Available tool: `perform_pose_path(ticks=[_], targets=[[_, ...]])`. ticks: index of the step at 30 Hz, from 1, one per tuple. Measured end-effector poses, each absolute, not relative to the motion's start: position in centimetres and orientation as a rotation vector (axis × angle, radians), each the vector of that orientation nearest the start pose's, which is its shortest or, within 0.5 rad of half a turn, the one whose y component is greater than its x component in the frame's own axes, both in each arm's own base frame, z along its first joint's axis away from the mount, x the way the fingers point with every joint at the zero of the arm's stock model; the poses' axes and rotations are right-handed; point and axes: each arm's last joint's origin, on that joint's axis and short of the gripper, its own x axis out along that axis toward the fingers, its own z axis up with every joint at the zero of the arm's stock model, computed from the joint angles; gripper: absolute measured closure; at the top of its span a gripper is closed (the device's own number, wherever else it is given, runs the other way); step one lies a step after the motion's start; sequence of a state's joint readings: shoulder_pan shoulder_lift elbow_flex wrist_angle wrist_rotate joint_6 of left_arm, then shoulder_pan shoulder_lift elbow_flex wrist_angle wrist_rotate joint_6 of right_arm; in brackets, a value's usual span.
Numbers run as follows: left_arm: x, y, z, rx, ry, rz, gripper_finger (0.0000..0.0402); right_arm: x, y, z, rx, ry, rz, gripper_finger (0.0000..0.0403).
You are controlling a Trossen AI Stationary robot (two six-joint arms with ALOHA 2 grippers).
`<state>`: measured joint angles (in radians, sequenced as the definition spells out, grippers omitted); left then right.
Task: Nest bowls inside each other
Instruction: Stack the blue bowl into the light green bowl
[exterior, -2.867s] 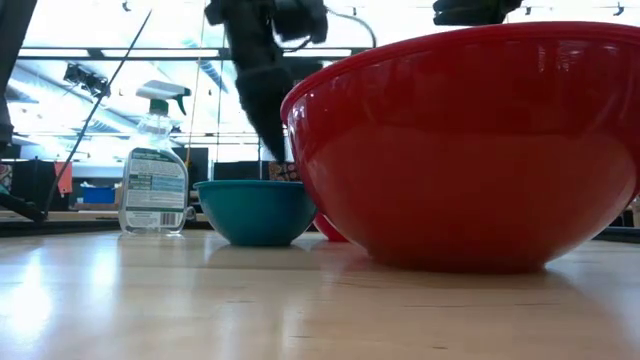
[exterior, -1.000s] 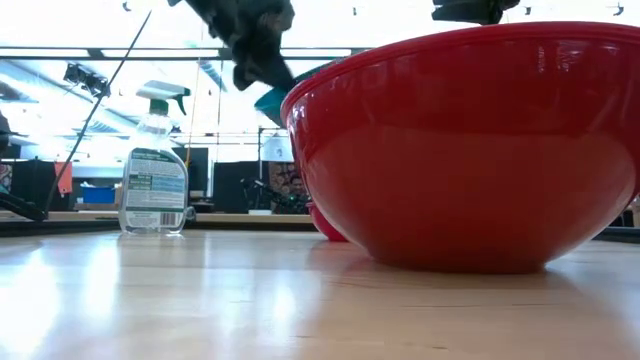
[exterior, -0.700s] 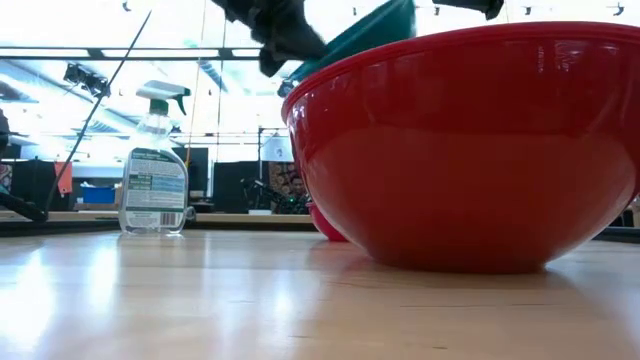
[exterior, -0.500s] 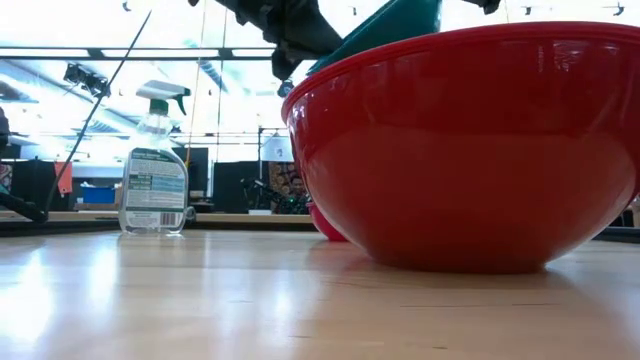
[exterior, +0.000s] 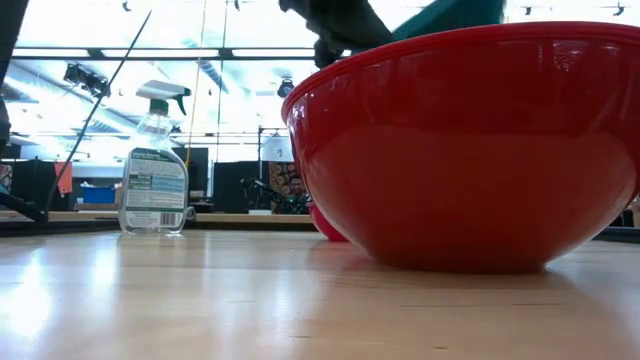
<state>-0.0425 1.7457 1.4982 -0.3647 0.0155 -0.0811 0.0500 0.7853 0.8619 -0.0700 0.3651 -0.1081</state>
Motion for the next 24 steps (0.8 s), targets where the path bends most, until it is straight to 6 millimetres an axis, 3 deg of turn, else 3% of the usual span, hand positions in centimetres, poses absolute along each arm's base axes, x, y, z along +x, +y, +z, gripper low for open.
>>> perform_pose_path(ticks=[10, 24], targets=[[42.0, -3.6, 27.1, -0.013, 0.698, -0.083, 0.0388, 16.8, -0.2, 36.5, -0.088, 0.046, -0.313, 0.0188], [43.0, -4.9, 24.8, 0.163, 0.727, -0.157, 0.0388, 17.6, -0.2, 36.0, -0.088, 0.082, -0.312, 0.0188]])
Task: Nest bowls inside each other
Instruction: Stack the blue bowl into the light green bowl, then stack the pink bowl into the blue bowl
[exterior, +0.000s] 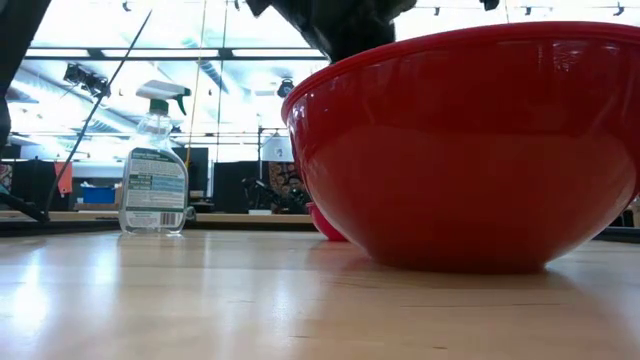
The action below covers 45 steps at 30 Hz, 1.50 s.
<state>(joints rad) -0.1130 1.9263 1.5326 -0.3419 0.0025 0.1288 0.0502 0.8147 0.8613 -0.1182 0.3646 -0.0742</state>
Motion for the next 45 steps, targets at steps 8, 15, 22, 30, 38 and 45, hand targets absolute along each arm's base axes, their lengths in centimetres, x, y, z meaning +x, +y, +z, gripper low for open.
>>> perform_pose_path(ticks=[8, 15, 22, 30, 38, 45], targets=[[42.92, -5.17, 24.3, 0.191, 0.754, -0.154, 0.0388, 18.09, -0.12, 35.71, -0.097, 0.099, -0.31, 0.0188], [42.8, -5.14, 24.18, 0.192, 0.772, -0.154, 0.0388, 18.22, -0.12, 35.71, -0.104, 0.097, -0.31, 0.0188], [42.75, -5.15, 24.13, 0.189, 0.78, -0.154, 0.0388, 18.22, -0.12, 35.67, -0.099, 0.1, -0.31, 0.0188], [42.62, -5.12, 24.0, 0.189, 0.799, -0.154, 0.0375, 18.22, -0.12, 35.67, -0.099, 0.1, -0.31, 0.0188], [42.67, -4.98, 24.04, 0.182, 0.796, -0.121, 0.0274, 18.22, -0.12, 35.67, -0.097, 0.1, -0.31, 0.0188], [42.47, -4.86, 24.15, 0.229, 0.809, -0.061, 0.0226, 18.21, -0.12, 35.56, -0.094, 0.11, -0.31, 0.0188]])
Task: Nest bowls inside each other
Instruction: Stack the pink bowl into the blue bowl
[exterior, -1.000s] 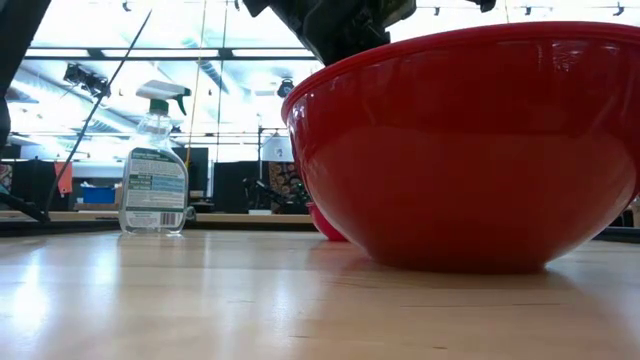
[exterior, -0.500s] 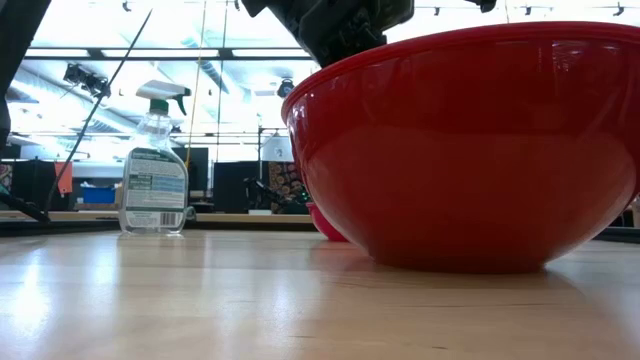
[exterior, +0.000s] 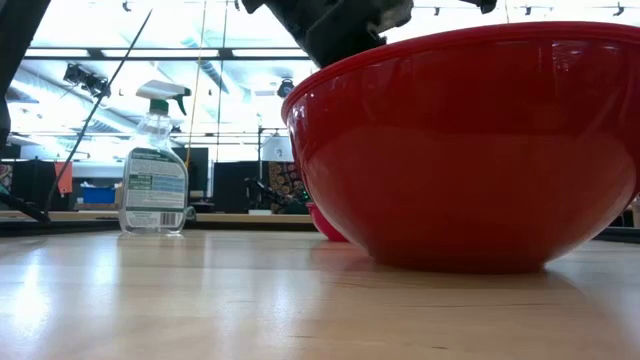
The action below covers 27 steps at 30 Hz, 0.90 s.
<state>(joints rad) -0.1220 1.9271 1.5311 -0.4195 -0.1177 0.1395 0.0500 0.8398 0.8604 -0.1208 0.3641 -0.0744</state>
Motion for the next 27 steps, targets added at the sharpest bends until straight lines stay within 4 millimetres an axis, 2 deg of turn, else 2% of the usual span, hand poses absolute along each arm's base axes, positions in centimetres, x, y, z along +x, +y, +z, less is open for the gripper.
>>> perform_pose_path(ticks=[4, 10, 16, 22, 27], targets=[[41.8, -5.3, 24.0, 0.327, 0.874, -0.024, 0.0231, 18.2, -0.1, 35.4, -0.08, 0.129, -0.312, 0.0188], [40.3, -5.8, 22.4, 0.377, 0.945, -0.044, 0.0246, 19.1, -0.1, 34.2, -0.059, 0.213, -0.318, 0.0188], [38.1, -5.3, 24.6, 0.326, 0.781, -0.007, 0.0253, 20.6, -0.1, 33.1, -0.06, 0.269, -0.321, 0.0188], [34.5, -4.7, 26.6, 0.277, 0.621, 0.047, 0.0253, 21.5, 0.0, 32.8, -0.07, 0.265, -0.321, 0.0188], [31.2, -3.9, 25.2, 0.207, 0.489, 0.092, 0.0253, 23.0, -0.8, 31.5, -0.071, 0.328, -0.351, 0.0188]])
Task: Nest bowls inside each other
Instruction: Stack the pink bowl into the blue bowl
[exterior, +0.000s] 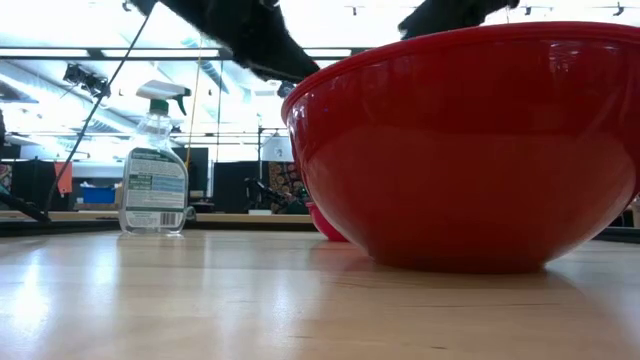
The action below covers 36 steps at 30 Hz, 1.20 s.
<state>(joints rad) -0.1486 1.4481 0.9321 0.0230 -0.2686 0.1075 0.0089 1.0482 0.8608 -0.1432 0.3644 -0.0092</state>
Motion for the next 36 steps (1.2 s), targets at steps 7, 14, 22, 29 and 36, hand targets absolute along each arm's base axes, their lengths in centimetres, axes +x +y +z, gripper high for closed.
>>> perform_pose_path(ticks=[7, 14, 22, 29, 36], targets=[[28.1, -1.4, 22.2, 0.006, 0.419, 0.205, 0.0253, 25.9, -3.7, 28.2, 0.002, 0.452, -0.361, 0.0199], [27.1, -0.7, 19.9, -0.067, 0.424, 0.242, 0.0253, 27.8, -8.5, 23.9, 0.127, 0.598, -0.424, 0.0205], [25.5, -1.9, 17.6, -0.045, 0.378, 0.193, 0.0253, 29.2, -11.7, 18.8, 0.25, 0.726, -0.405, 0.0205], [24.4, -1.5, 16.1, -0.063, 0.384, 0.213, 0.0253, 31.3, -12.8, 16.2, 0.301, 0.81, -0.352, 0.0205], [24.3, -1.6, 15.9, -0.097, 0.407, 0.221, 0.0253, 33.1, -13.5, 14.7, 0.318, 0.884, -0.349, 0.0209]])
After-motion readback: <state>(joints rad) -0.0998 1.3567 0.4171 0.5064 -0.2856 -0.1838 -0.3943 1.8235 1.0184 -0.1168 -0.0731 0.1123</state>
